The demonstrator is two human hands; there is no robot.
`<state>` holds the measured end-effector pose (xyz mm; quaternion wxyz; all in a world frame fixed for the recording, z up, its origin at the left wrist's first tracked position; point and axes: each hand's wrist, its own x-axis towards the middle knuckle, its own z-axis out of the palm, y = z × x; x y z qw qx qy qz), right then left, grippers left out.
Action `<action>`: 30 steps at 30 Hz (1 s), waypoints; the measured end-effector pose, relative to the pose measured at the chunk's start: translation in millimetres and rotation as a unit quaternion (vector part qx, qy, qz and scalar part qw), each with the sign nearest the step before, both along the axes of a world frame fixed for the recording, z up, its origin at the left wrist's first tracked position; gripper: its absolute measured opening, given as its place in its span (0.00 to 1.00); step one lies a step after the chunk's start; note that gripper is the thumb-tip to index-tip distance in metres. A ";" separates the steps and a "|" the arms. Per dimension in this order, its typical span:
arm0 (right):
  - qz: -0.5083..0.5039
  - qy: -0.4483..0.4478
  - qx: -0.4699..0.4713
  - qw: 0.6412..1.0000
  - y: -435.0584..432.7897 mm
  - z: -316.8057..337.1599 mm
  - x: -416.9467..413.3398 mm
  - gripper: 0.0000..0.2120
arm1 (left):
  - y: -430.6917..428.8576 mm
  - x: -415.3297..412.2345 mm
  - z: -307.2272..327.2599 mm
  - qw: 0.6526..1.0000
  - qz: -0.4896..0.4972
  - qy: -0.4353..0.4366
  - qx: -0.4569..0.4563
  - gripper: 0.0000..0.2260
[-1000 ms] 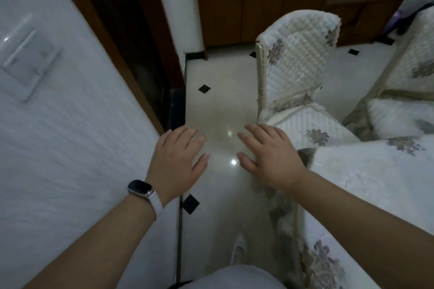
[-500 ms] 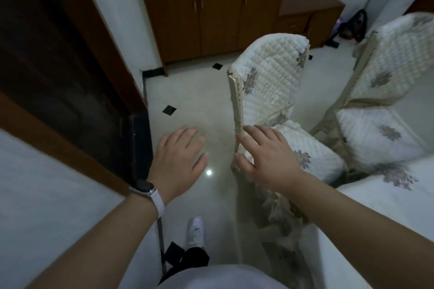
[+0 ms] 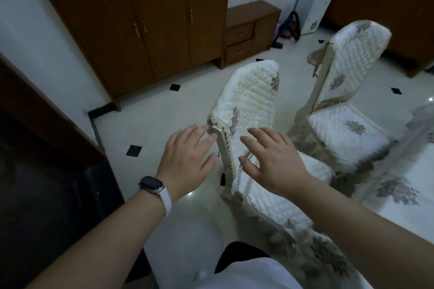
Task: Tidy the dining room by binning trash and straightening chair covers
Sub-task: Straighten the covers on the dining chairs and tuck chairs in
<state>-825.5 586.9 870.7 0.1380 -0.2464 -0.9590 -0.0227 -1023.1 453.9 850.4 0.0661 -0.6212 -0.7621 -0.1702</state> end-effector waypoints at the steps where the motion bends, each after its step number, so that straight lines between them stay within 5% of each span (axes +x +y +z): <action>1: -0.006 -0.002 -0.002 1.000 6.2 -1.8 -8.0 0.23 | 6.7 -9.0 -0.5 1.000 -0.006 -0.003 0.000 0.21; 30: 0.056 0.003 -0.091 0.994 219.6 -34.4 -348.0 0.25 | 168.0 -328.1 9.0 0.995 0.067 0.052 -0.050 0.20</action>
